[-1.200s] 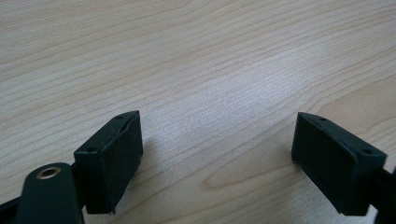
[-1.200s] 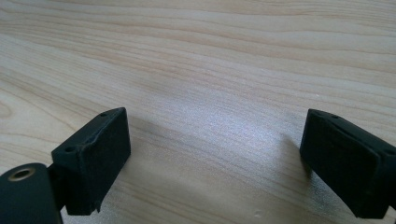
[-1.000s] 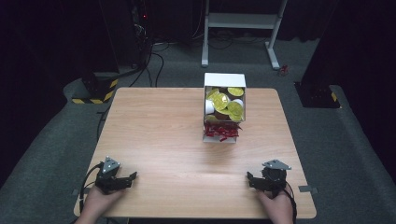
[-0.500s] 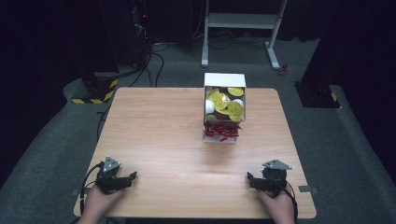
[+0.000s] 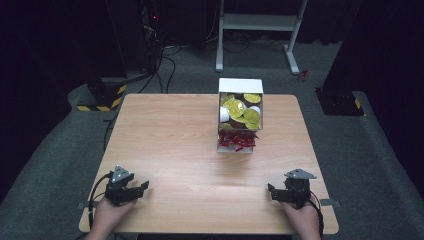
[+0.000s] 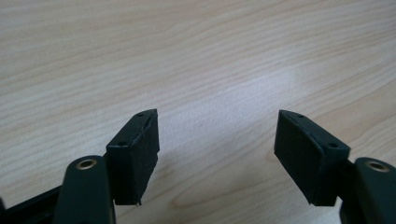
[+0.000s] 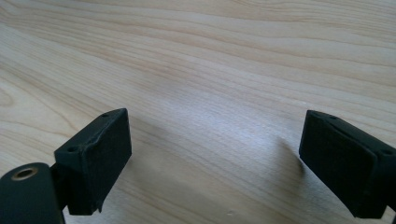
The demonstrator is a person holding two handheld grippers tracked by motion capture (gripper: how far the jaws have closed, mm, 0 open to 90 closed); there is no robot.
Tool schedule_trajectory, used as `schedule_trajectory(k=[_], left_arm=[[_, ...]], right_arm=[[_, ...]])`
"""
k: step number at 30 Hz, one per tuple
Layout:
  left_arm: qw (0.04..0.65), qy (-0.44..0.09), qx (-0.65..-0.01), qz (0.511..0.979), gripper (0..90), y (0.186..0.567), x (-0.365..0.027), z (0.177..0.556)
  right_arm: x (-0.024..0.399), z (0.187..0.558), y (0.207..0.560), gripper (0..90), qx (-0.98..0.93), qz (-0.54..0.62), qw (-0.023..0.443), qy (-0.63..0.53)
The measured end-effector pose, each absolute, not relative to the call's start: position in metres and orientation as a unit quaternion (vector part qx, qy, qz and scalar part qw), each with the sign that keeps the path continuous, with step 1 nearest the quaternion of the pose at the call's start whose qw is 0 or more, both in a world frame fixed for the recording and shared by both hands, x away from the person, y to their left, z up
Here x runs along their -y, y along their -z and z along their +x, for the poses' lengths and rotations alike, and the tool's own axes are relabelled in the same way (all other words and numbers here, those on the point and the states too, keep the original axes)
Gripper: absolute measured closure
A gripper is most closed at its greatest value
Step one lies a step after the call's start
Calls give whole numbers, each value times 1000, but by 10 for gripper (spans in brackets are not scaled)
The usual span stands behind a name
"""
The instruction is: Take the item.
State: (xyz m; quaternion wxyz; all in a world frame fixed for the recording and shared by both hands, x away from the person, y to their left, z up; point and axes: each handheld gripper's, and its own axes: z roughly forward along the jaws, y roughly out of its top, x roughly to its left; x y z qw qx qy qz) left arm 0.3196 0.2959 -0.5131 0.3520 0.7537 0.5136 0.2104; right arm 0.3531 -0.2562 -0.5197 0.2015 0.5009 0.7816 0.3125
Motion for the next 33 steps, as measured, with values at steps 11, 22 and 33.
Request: schedule_trajectory(k=[11,22,33], left_arm=[[384,-220,-501,743,319,498,-257,335],[416,-219,-477,743,320,475,-224,353],[435,-215,-452,749,335,460,-188,366]], right_arm=[[266,359,520,95,-776,507,198,-318],[268,358,520,98,-776,509,198,-316],[268,358,522,103,-778,509,198,-311]])
